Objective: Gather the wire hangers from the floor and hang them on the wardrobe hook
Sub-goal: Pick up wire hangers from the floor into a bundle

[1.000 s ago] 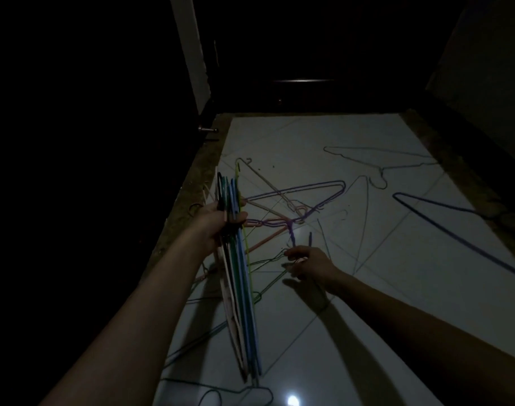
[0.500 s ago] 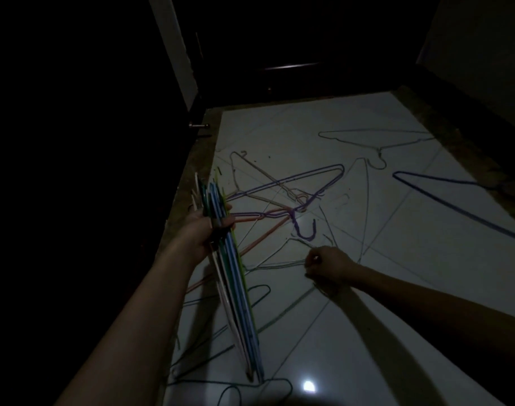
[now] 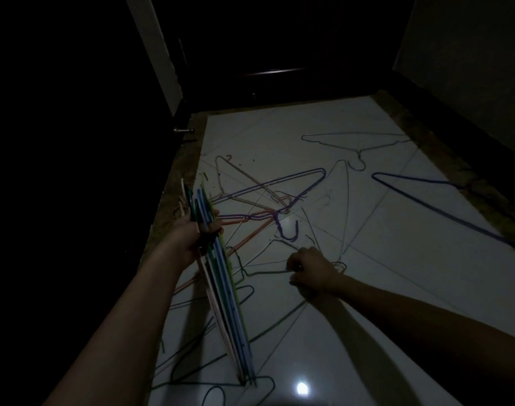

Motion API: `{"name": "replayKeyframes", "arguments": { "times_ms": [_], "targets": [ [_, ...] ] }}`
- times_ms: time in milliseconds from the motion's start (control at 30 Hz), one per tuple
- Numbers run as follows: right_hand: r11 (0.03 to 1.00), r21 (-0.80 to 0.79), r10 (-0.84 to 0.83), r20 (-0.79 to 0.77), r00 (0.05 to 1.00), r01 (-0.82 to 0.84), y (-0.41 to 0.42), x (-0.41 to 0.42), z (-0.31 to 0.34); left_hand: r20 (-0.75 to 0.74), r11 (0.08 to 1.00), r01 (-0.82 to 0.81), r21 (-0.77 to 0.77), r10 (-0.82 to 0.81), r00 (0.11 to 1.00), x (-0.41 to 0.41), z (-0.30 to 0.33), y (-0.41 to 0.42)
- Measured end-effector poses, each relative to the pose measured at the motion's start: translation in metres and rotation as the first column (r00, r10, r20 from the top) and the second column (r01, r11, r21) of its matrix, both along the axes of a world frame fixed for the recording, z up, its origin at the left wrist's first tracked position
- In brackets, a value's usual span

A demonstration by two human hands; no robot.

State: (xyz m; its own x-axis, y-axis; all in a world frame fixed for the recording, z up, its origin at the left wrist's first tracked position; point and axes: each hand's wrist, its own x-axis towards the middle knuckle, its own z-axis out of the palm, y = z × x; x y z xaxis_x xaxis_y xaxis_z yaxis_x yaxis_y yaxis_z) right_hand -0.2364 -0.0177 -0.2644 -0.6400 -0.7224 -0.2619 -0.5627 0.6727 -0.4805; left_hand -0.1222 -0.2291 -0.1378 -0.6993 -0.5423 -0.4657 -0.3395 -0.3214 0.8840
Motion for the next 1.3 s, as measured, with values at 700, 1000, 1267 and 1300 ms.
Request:
{"name": "replayKeyframes", "arguments": {
  "times_ms": [700, 1000, 1267, 1300],
  "targets": [
    [0.997, -0.027, -0.063, 0.099, 0.993, 0.066, -0.011, 0.014, -0.001, 0.046, 1.0, -0.017, -0.025, 0.018, 0.999, 0.025, 0.012, -0.01],
    [0.972, -0.055, -0.212, 0.197, 0.957, 0.227, 0.007, 0.001, 0.012, 0.052, 0.999, -0.01, -0.044, 0.012, 0.999, 0.018, 0.027, 0.003],
    [0.964, -0.144, -0.186, 0.228, 0.956, 0.222, 0.013, -0.014, 0.052, 0.061, 0.998, -0.048, -0.046, 0.051, 0.997, 0.01, 0.033, 0.017],
    [0.958, -0.165, -0.19, 0.24, 0.952, 0.233, 0.013, -0.019, 0.061, 0.043, 0.997, -0.072, -0.042, 0.074, 0.996, 0.008, 0.034, 0.018]
  ]
}}
